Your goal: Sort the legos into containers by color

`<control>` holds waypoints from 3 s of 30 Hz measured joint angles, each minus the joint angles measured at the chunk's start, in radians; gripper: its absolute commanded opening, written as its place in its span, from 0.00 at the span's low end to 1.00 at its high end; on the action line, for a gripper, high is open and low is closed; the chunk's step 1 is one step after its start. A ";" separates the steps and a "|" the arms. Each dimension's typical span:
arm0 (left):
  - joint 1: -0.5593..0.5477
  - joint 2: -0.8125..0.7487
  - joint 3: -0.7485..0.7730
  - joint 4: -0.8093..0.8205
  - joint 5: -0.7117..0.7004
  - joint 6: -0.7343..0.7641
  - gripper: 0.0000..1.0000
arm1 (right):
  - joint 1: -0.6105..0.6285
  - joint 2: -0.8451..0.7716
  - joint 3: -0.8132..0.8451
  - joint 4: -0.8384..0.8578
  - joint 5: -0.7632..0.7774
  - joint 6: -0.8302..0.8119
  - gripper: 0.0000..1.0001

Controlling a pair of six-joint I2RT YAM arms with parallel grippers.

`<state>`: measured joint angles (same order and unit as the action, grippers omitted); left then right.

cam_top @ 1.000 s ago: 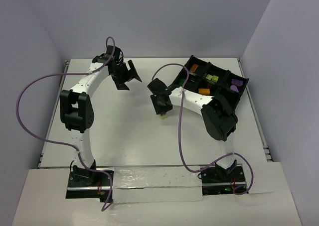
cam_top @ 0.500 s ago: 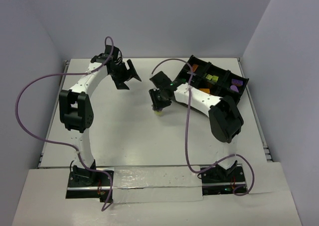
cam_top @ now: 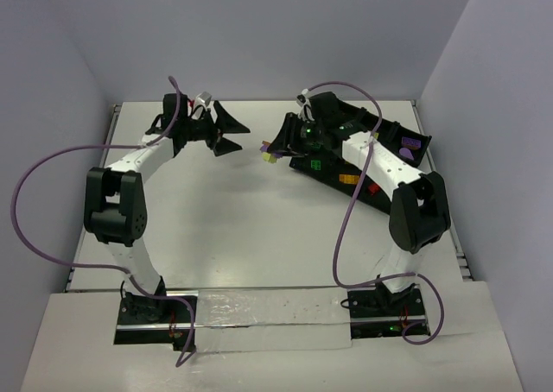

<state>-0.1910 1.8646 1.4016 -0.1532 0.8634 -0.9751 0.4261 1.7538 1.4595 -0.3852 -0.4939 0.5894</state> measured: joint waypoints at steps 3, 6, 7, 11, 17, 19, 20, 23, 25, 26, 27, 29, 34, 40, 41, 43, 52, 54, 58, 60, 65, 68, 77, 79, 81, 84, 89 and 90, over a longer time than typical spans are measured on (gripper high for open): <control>-0.001 -0.026 -0.101 0.234 0.087 -0.122 0.82 | -0.020 0.000 -0.027 0.106 -0.101 0.097 0.00; -0.002 -0.030 -0.165 0.442 0.158 -0.238 0.82 | -0.038 0.002 -0.050 0.197 -0.180 0.177 0.00; -0.002 -0.030 -0.185 0.517 0.178 -0.276 0.82 | -0.043 0.003 -0.056 0.224 -0.201 0.200 0.00; -0.002 -0.030 -0.255 0.830 0.242 -0.467 0.80 | -0.054 0.004 -0.073 0.304 -0.256 0.267 0.00; -0.013 -0.012 -0.278 1.153 0.294 -0.684 0.79 | -0.057 0.008 -0.073 0.369 -0.294 0.312 0.00; -0.025 -0.011 -0.275 1.156 0.302 -0.685 0.79 | -0.057 0.012 -0.073 0.385 -0.304 0.319 0.00; -0.029 -0.011 -0.273 1.150 0.303 -0.680 0.78 | -0.058 0.012 -0.073 0.387 -0.311 0.322 0.00; -0.032 -0.011 -0.266 1.120 0.303 -0.655 0.77 | -0.060 0.015 -0.073 0.396 -0.321 0.333 0.00; -0.033 -0.011 -0.264 1.105 0.303 -0.642 0.77 | -0.060 0.015 -0.073 0.401 -0.323 0.336 0.00; -0.034 -0.011 -0.264 1.098 0.303 -0.636 0.77 | -0.060 0.015 -0.073 0.403 -0.324 0.337 0.00; -0.035 -0.011 -0.264 1.091 0.303 -0.631 0.77 | -0.060 0.015 -0.073 0.406 -0.325 0.337 0.00; -0.036 -0.011 -0.262 1.063 0.303 -0.610 0.78 | -0.060 0.015 -0.073 0.409 -0.325 0.337 0.00; -0.040 -0.011 -0.254 0.952 0.299 -0.528 0.85 | -0.060 0.015 -0.073 0.416 -0.312 0.332 0.00; -0.043 -0.011 -0.254 0.879 0.289 -0.481 0.79 | -0.060 0.014 -0.078 0.439 -0.314 0.335 0.00; -0.043 -0.011 -0.253 0.878 0.288 -0.479 0.78 | -0.060 0.014 -0.080 0.444 -0.317 0.337 0.00; -0.043 -0.011 -0.251 0.875 0.283 -0.480 0.76 | -0.060 0.014 -0.088 0.456 -0.326 0.342 0.00; -0.053 -0.005 -0.238 0.911 0.269 -0.512 0.68 | -0.060 0.013 -0.113 0.488 -0.351 0.365 0.00; -0.053 -0.004 -0.238 0.914 0.268 -0.514 0.64 | -0.060 0.011 -0.114 0.491 -0.352 0.365 0.00; -0.056 -0.004 -0.238 0.914 0.268 -0.514 0.63 | -0.060 0.004 -0.124 0.501 -0.353 0.370 0.00; -0.056 -0.004 -0.238 0.915 0.268 -0.514 0.63 | -0.060 0.003 -0.126 0.503 -0.354 0.372 0.00; -0.056 -0.004 -0.238 0.920 0.268 -0.514 0.64 | -0.060 0.002 -0.127 0.508 -0.357 0.379 0.00; -0.058 -0.004 -0.238 0.921 0.267 -0.515 0.64 | -0.060 -0.001 -0.140 0.524 -0.360 0.388 0.00; -0.068 -0.002 -0.238 0.922 0.267 -0.516 0.66 | -0.064 -0.012 -0.158 0.551 -0.369 0.409 0.00; -0.075 -0.002 -0.238 0.922 0.267 -0.516 0.66 | -0.062 -0.012 -0.158 0.556 -0.375 0.410 0.00; -0.083 -0.002 -0.238 0.922 0.267 -0.516 0.64 | -0.062 -0.014 -0.158 0.557 -0.380 0.412 0.00; -0.090 -0.002 -0.238 0.923 0.267 -0.516 0.54 | -0.062 -0.017 -0.158 0.558 -0.385 0.413 0.00; -0.088 -0.002 -0.238 0.935 0.275 -0.533 0.33 | -0.064 -0.018 -0.159 0.573 -0.394 0.425 0.00; -0.087 -0.002 -0.238 0.940 0.270 -0.536 0.32 | -0.067 -0.018 -0.159 0.583 -0.400 0.428 0.00</control>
<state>-0.2780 1.8629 1.1637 0.7872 1.1337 -1.5112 0.3595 1.7358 1.3002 0.1978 -0.8939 1.0175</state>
